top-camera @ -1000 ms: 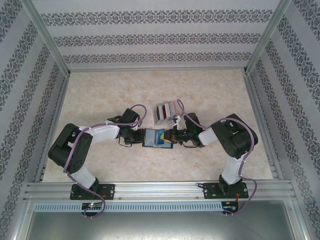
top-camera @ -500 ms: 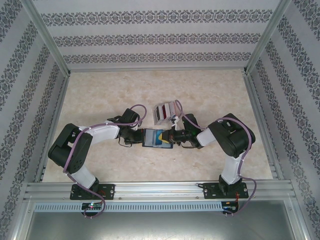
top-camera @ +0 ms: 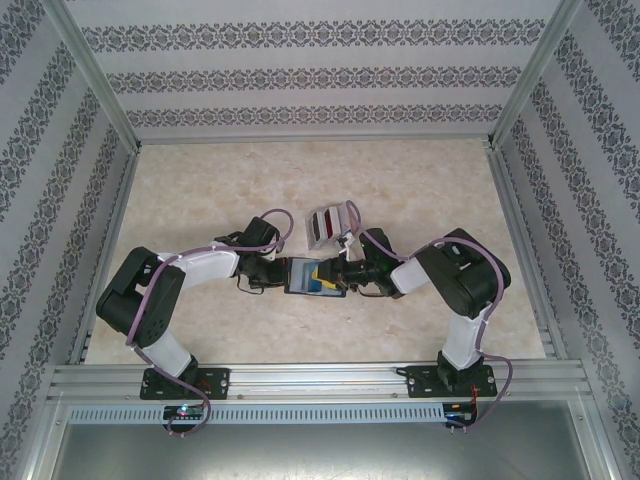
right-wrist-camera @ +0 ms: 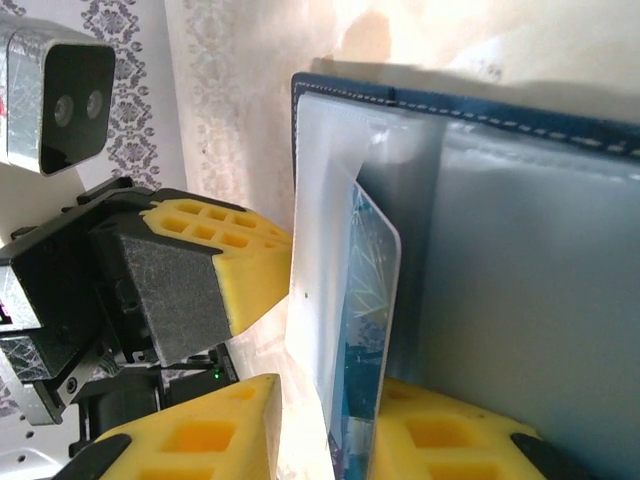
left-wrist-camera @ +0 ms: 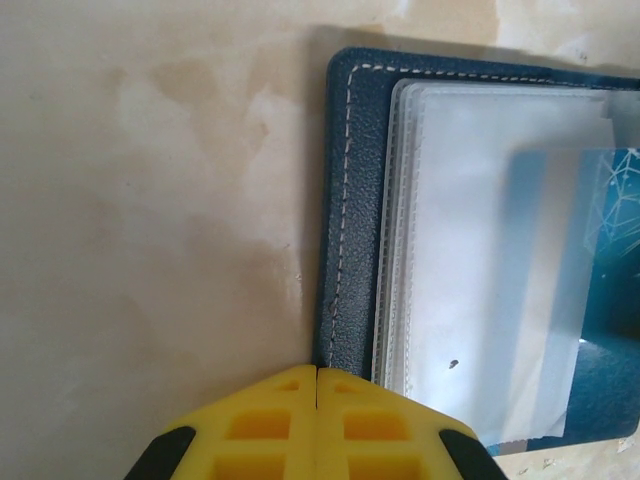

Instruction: Put the credit cards into the card holder

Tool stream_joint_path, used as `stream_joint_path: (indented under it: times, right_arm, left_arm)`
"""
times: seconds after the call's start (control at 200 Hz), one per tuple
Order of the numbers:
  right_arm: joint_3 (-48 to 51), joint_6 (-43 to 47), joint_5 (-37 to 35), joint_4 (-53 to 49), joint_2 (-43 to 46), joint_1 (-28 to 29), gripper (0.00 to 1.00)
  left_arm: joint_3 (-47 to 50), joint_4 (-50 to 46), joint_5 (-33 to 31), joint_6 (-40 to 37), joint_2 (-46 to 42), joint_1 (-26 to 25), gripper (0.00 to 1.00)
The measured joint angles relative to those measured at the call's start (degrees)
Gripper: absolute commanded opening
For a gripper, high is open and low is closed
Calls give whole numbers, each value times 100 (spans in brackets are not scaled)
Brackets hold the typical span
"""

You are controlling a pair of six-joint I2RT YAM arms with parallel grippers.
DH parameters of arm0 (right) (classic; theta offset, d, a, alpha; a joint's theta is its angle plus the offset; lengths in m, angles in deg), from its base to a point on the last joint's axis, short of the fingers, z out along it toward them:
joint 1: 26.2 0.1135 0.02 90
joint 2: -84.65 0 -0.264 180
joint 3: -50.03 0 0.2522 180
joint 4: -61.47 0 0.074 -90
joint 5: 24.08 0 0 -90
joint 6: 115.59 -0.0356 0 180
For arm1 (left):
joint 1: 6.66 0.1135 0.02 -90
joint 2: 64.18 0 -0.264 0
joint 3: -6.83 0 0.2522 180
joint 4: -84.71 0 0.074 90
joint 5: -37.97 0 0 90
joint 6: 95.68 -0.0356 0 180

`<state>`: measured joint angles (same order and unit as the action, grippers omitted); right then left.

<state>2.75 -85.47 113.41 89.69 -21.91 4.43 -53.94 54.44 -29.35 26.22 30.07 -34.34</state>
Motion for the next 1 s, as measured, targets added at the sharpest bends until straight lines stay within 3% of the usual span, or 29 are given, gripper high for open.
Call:
stream_joint_path:
  times: [0.3,0.46,0.63,0.999]
  right_arm:
    - [55,15,-223,-146,120,2,26]
    - [127,-11,-466,-192,142,0,10]
    - [153,-94,-614,-101,114,2,0]
    - [-164,-409,-922,245,-216,367,4]
  left_arm:
    - [13,4,-2,0,-4,-2,0]
    - [28,26,-2,0,-13,-2,0]
    - [66,79,0,0,-37,-2,0]
    - [66,83,-28,2,-39,4,0]
